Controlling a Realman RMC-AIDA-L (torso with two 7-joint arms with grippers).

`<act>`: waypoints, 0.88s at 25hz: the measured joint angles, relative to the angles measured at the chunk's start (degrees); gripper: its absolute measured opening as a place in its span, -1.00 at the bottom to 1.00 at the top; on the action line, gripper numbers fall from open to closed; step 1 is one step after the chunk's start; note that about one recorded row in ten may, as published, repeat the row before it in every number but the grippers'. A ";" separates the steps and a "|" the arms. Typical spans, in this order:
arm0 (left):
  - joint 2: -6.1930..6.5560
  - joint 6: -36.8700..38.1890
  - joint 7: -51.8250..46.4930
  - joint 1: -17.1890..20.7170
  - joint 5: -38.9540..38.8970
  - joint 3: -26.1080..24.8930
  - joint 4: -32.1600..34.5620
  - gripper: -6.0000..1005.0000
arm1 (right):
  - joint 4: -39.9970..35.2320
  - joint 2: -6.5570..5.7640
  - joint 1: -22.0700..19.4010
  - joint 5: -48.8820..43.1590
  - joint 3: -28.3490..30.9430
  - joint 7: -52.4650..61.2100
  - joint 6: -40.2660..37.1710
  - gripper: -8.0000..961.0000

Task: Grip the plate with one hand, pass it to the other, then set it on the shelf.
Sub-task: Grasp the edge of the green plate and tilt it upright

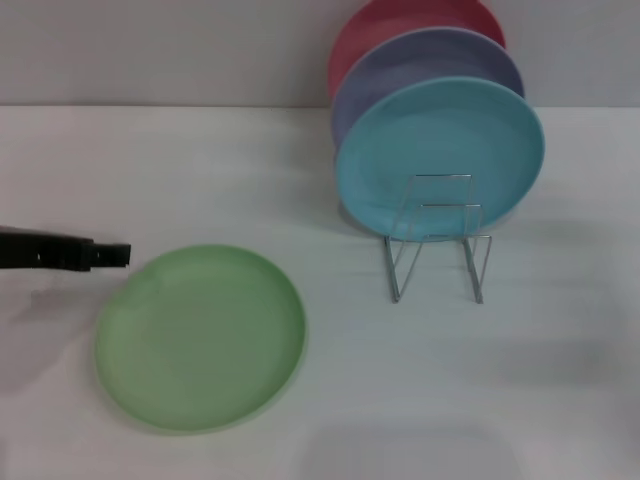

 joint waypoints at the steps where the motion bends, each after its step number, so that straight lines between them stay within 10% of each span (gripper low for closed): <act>1: 0.00 0.00 0.00 0.00 0.00 0.00 0.00 0.56 | 0.00 0.00 0.00 0.00 0.00 0.00 0.00 0.55; 22: 0.05 -8.88 -8.59 -6.80 4.48 -3.15 8.21 0.55 | -1.91 -0.11 1.66 0.27 0.25 0.00 -0.12 0.55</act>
